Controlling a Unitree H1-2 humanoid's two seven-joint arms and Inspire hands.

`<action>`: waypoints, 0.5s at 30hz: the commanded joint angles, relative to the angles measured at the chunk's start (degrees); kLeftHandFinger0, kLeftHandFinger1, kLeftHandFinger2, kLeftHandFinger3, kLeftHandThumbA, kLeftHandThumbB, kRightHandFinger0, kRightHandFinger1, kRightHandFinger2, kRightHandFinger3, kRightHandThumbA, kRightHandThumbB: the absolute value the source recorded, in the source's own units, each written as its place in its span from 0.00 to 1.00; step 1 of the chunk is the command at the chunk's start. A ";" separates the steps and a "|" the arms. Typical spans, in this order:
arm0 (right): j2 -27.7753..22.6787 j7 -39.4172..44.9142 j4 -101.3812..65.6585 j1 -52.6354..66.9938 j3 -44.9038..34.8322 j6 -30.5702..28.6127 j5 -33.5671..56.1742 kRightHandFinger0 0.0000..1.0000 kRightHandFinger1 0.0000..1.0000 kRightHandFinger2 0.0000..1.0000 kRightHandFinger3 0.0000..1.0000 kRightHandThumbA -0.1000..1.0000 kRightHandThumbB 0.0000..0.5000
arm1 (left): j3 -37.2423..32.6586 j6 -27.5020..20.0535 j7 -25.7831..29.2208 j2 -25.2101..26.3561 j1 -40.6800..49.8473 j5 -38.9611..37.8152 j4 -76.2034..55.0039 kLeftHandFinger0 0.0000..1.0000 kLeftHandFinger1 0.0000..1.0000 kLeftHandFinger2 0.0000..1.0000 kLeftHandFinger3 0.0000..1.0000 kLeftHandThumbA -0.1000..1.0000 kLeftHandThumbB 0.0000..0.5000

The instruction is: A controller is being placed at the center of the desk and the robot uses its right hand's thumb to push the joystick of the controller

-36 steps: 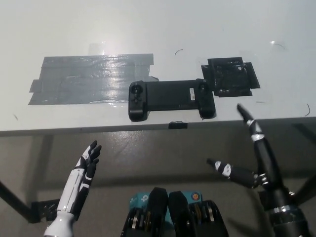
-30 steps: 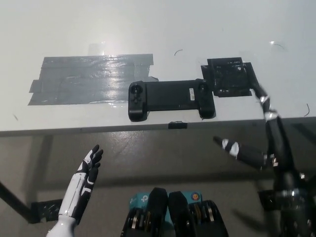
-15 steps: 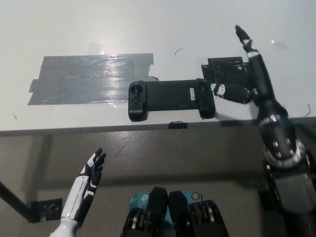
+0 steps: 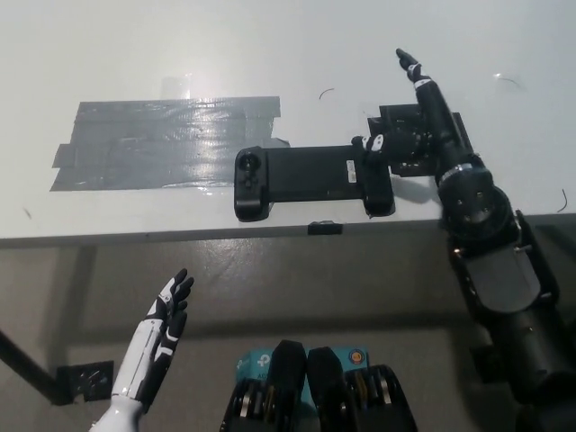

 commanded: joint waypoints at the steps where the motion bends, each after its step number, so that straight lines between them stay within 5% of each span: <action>1: 0.74 -3.40 3.16 -4.93 0.01 -1.13 -0.10 1.00 1.00 1.00 1.00 1.00 0.69 | 0.08 -1.74 0.01 0.59 -1.24 0.67 -1.31 1.00 1.00 1.00 1.00 1.00 0.21; 15: 0.68 -5.20 11.51 -4.31 -0.64 -3.58 1.62 1.00 1.00 1.00 1.00 1.00 0.71 | 0.18 -1.20 -0.06 0.62 -1.77 0.73 -1.64 1.00 1.00 1.00 1.00 1.00 0.17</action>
